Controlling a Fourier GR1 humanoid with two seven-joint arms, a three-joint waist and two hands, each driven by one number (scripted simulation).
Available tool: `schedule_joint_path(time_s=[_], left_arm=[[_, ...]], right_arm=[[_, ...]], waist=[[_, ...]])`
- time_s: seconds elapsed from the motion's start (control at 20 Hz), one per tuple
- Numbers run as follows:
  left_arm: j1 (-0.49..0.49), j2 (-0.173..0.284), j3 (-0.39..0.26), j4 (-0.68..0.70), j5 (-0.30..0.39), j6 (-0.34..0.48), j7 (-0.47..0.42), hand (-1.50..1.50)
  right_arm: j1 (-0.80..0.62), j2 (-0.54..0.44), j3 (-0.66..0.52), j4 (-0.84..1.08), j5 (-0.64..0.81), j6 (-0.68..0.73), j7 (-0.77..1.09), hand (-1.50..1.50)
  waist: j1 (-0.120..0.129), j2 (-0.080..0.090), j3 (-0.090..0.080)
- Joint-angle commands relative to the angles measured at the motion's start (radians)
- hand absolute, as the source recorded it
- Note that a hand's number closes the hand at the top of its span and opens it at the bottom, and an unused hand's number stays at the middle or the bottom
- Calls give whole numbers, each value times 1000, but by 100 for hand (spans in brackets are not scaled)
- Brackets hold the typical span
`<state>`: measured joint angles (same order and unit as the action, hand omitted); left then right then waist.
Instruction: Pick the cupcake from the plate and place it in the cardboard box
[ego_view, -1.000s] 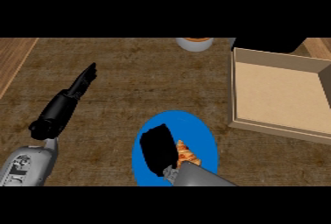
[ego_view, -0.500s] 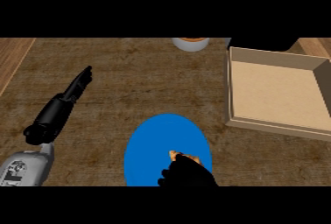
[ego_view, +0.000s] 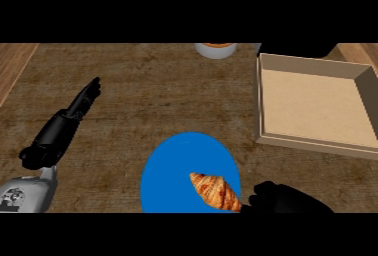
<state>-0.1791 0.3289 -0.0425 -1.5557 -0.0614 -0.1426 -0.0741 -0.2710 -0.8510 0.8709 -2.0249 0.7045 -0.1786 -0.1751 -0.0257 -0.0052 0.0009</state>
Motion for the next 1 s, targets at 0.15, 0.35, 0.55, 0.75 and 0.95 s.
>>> schedule_joint_path(time_s=[0.15, 0.35, 0.55, 0.75, 0.95], left_arm=[[-35, -8, 8, 15, -5, 6, 18, 0], [-45, 8, 25, 31, 19, -35, -7, 0], [-77, -7, 7, 34, -2, -30, 14, 0], [-115, -45, -9, 32, -10, -21, 49, 0], [-27, -36, -1, 25, -11, -43, -16, 0]], right_arm=[[62, -75, -345, -127, -355, -36, 116, 150], [44, -67, -510, -1, -507, -21, 131, 150], [-22, -64, -651, 165, -639, 43, 112, 150], [-147, -1, -654, 393, -616, 123, 84, 150], [-241, -59, -689, 538, -531, 204, 17, 150]], waist=[[-4, 6, -1], [20, 9, -1], [30, 10, -1], [42, 11, -1], [45, 10, -1]])
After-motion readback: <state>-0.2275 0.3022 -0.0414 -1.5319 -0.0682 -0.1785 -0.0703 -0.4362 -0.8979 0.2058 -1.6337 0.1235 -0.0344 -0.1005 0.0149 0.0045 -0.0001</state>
